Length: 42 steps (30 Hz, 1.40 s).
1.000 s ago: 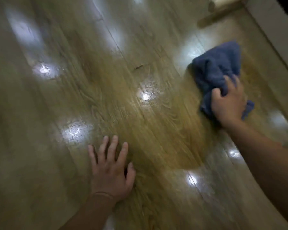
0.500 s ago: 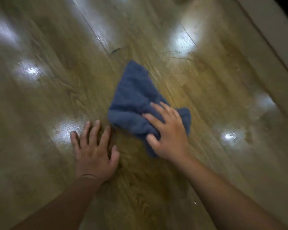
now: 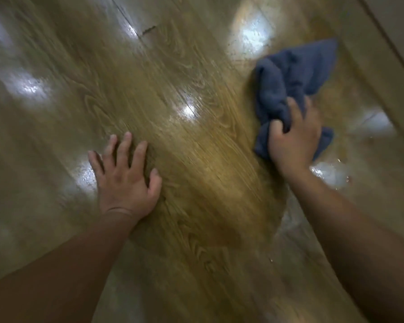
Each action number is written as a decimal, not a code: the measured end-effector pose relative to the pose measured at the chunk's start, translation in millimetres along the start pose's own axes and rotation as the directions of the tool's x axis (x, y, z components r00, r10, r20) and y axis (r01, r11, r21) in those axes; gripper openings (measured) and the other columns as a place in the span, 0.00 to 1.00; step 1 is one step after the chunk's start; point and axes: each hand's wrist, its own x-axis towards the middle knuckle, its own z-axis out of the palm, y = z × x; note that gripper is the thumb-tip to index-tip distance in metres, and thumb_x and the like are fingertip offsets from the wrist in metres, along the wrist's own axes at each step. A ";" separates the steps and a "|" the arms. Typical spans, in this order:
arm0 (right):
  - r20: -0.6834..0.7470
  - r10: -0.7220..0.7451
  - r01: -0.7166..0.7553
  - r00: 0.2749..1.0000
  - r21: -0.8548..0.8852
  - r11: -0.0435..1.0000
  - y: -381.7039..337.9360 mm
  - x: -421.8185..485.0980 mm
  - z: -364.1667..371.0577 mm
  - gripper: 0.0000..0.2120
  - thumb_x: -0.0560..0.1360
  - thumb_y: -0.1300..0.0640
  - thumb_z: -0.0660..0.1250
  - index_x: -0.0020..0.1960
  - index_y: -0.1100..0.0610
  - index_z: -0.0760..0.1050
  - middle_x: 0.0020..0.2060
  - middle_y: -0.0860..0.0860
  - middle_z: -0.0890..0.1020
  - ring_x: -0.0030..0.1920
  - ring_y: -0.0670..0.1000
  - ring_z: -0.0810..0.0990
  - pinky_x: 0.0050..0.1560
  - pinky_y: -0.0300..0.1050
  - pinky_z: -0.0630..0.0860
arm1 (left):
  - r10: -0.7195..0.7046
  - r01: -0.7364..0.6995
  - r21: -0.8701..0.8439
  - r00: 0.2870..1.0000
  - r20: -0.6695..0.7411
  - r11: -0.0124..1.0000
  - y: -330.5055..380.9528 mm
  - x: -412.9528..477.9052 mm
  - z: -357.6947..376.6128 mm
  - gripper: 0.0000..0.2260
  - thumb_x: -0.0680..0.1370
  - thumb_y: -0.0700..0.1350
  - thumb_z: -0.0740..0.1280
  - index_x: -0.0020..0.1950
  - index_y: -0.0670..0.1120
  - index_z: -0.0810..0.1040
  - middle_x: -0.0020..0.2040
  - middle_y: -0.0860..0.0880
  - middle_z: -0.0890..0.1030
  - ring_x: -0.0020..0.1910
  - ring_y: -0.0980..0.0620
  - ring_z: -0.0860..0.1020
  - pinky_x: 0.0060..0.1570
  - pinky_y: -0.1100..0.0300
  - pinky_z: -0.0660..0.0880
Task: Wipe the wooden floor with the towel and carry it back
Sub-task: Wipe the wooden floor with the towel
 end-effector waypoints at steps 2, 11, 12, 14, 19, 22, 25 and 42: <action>0.079 -0.121 0.120 0.989 0.024 0.993 -12.1 -93.5 -6.5 0.27 0.68 0.50 0.64 0.67 0.53 0.78 0.72 0.57 0.73 0.72 0.63 0.70 0.74 0.59 0.64 | -0.007 0.007 -0.001 1.000 0.021 1.000 -1.5 -0.2 0.6 0.28 0.73 0.56 0.59 0.70 0.45 0.71 0.74 0.41 0.68 0.76 0.37 0.60 0.73 0.30 0.49; 0.380 -0.599 0.596 0.705 0.141 0.791 108.1 -144.6 -66.1 0.27 0.69 0.50 0.64 0.68 0.52 0.73 0.72 0.58 0.72 0.74 0.61 0.67 0.73 0.65 0.64 | -0.041 0.041 -0.085 0.999 0.003 0.996 5.7 -0.4 -3.1 0.28 0.73 0.58 0.58 0.70 0.48 0.69 0.75 0.42 0.66 0.75 0.38 0.59 0.74 0.32 0.48; 0.343 -0.500 0.502 0.795 0.088 0.860 127.8 -116.4 -72.6 0.27 0.69 0.51 0.62 0.68 0.55 0.73 0.72 0.60 0.72 0.73 0.61 0.68 0.73 0.63 0.65 | -0.045 0.044 -0.097 0.999 -0.007 0.994 5.2 -0.8 -2.7 0.27 0.73 0.58 0.58 0.69 0.49 0.69 0.74 0.43 0.66 0.75 0.38 0.60 0.74 0.32 0.49; 0.224 -0.239 0.243 0.945 0.010 0.970 157.7 -55.5 -84.5 0.28 0.71 0.53 0.60 0.70 0.57 0.73 0.74 0.58 0.70 0.72 0.59 0.69 0.74 0.54 0.64 | -0.042 0.040 -0.099 0.999 -0.022 0.994 1.8 -1.6 0.2 0.26 0.73 0.59 0.58 0.69 0.51 0.68 0.75 0.44 0.66 0.75 0.39 0.61 0.74 0.33 0.52; 0.001 0.208 -0.208 0.978 -0.041 0.977 172.4 16.7 -81.5 0.30 0.74 0.47 0.52 0.72 0.57 0.70 0.75 0.59 0.68 0.73 0.60 0.67 0.75 0.51 0.62 | -0.019 0.010 -0.133 0.997 -0.071 0.991 -1.7 -1.6 9.3 0.23 0.75 0.58 0.58 0.68 0.55 0.66 0.74 0.44 0.65 0.74 0.38 0.62 0.73 0.34 0.57; -0.020 0.161 -0.162 0.987 -0.059 0.985 150.4 -54.6 -71.2 0.34 0.69 0.43 0.51 0.68 0.57 0.75 0.71 0.59 0.72 0.71 0.60 0.70 0.74 0.54 0.63 | -0.034 0.020 -0.168 0.996 -0.082 0.986 6.5 -5.6 8.4 0.21 0.76 0.57 0.57 0.68 0.55 0.65 0.74 0.43 0.64 0.74 0.38 0.63 0.72 0.34 0.58; 0.074 -0.083 0.085 0.994 -0.018 0.996 126.0 -202.7 -78.2 0.29 0.70 0.47 0.60 0.69 0.53 0.75 0.73 0.56 0.72 0.74 0.60 0.66 0.77 0.56 0.59 | 0.074 -0.076 -0.020 0.993 -0.088 0.997 17.3 -18.0 5.2 0.19 0.80 0.55 0.51 0.65 0.46 0.67 0.66 0.37 0.69 0.66 0.35 0.67 0.69 0.31 0.61; 0.154 -0.038 0.050 0.987 -0.078 0.996 224.3 -102.8 -115.4 0.29 0.71 0.49 0.58 0.70 0.57 0.74 0.71 0.60 0.73 0.67 0.63 0.73 0.68 0.55 0.68 | 0.090 -0.090 0.040 0.996 0.000 0.995 37.1 -130.8 3.7 0.25 0.76 0.57 0.59 0.69 0.47 0.76 0.69 0.40 0.71 0.68 0.37 0.66 0.70 0.34 0.57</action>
